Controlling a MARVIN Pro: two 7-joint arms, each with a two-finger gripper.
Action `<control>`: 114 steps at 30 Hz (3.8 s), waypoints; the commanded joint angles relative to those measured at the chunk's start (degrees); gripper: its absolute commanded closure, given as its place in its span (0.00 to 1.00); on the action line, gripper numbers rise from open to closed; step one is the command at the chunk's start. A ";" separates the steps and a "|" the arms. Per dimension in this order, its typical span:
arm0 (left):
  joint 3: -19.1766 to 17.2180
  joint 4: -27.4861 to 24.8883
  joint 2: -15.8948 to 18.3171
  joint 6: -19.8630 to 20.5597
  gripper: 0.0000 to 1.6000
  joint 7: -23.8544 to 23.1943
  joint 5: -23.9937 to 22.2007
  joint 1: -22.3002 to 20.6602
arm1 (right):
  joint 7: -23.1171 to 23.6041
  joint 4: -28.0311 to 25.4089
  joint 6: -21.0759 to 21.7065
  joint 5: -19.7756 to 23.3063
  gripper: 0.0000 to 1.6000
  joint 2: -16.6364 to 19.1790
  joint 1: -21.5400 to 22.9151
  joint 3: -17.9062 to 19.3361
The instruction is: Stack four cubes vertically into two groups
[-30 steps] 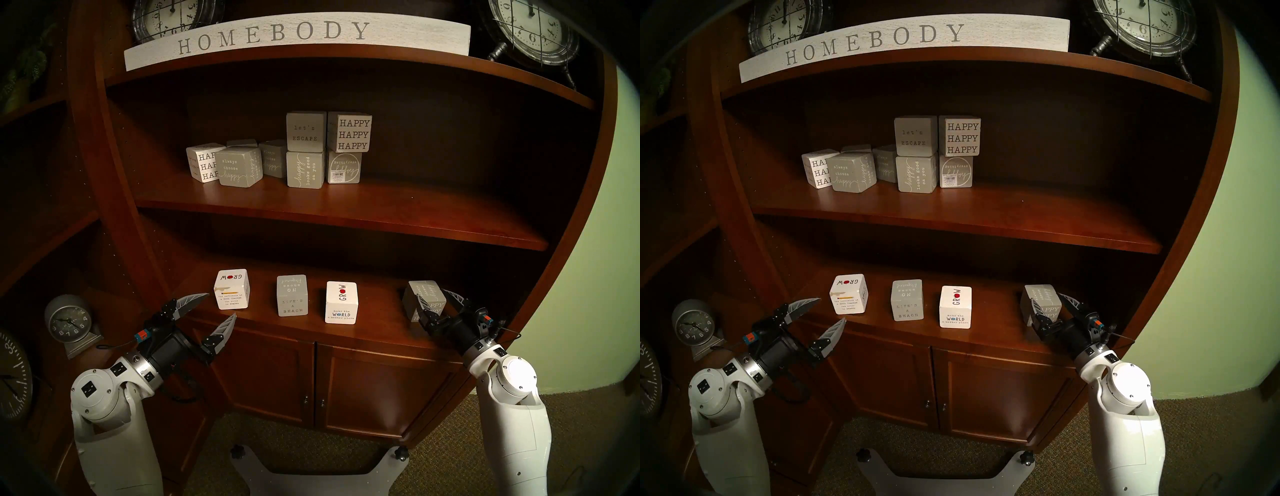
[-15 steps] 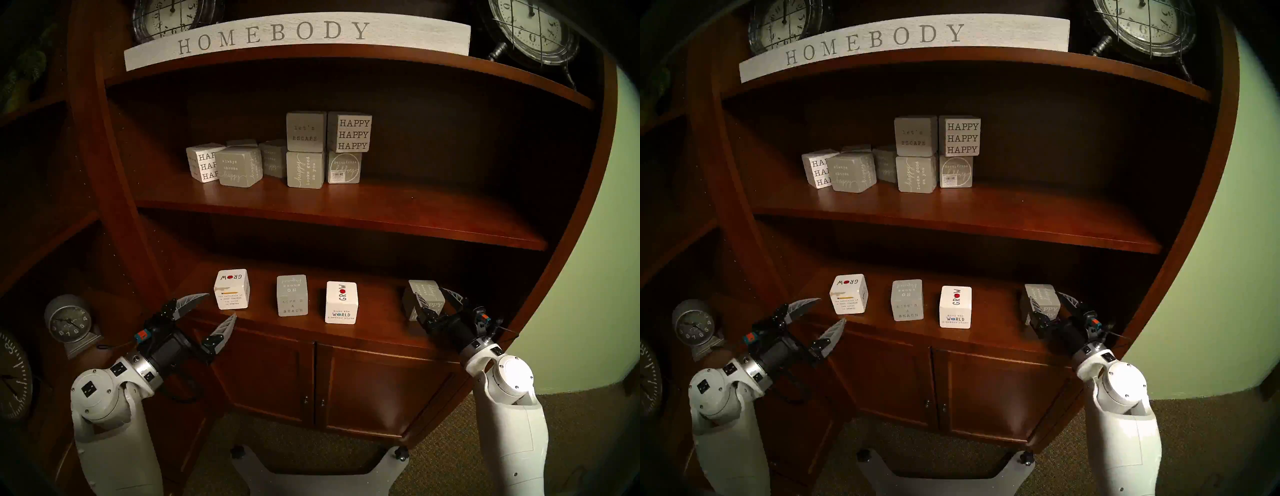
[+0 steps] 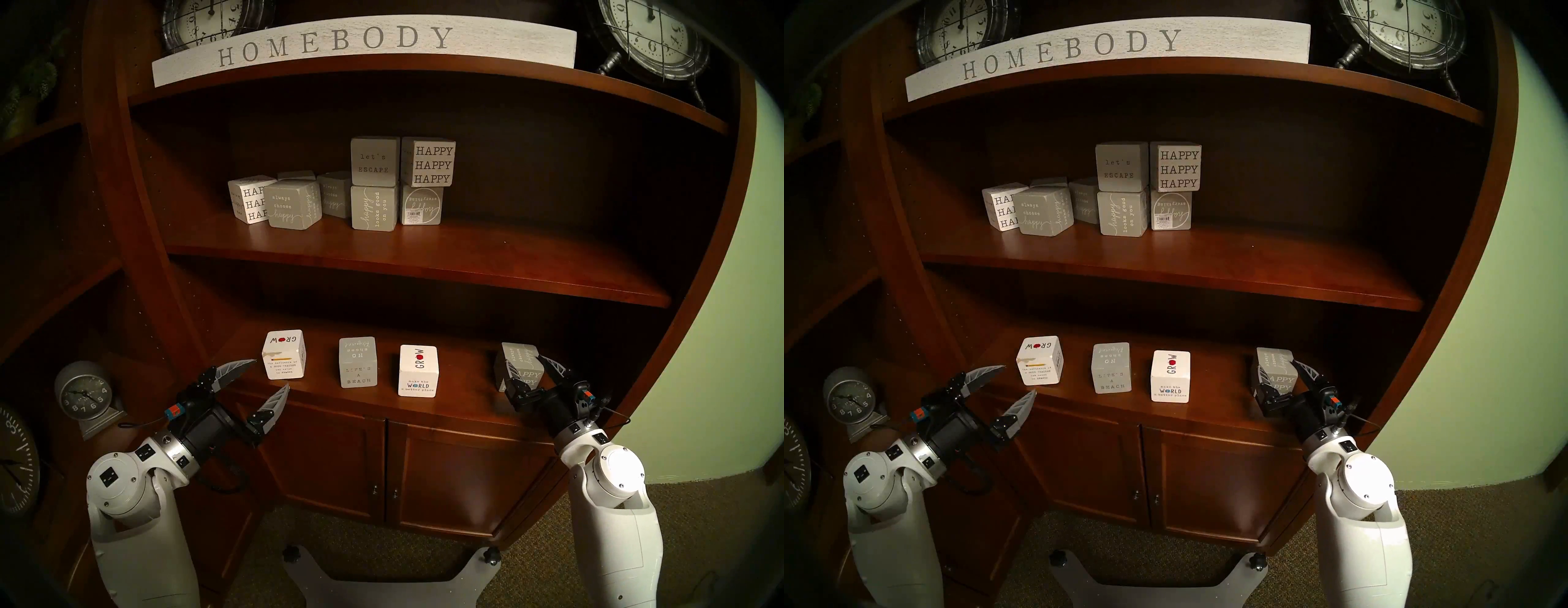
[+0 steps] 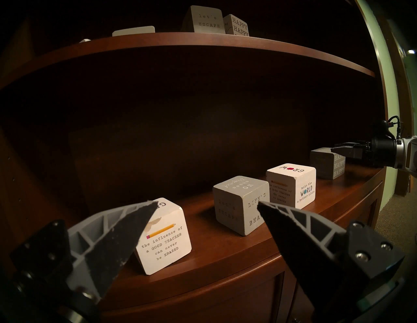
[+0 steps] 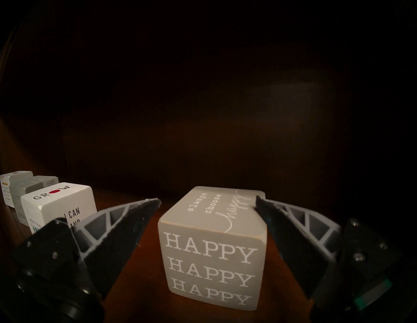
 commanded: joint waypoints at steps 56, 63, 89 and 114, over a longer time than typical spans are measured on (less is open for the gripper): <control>-0.05 -0.64 0.15 -0.01 0.00 0.02 -0.17 0.00 | 5.20 -5.52 -1.81 3.68 1.00 -2.14 2.78 -4.13; -0.05 -0.66 0.15 -0.01 0.00 0.03 -0.18 0.01 | 4.44 -9.63 1.01 3.15 1.00 -4.84 1.65 -8.68; -0.04 -0.72 0.13 0.04 0.00 0.06 -0.18 0.04 | 1.13 -10.88 3.59 -1.40 0.99 -6.36 1.03 -17.17; -0.04 -0.74 0.12 0.05 0.00 0.07 -0.18 0.05 | -0.16 -6.02 3.15 -3.56 0.69 -6.34 2.89 -18.49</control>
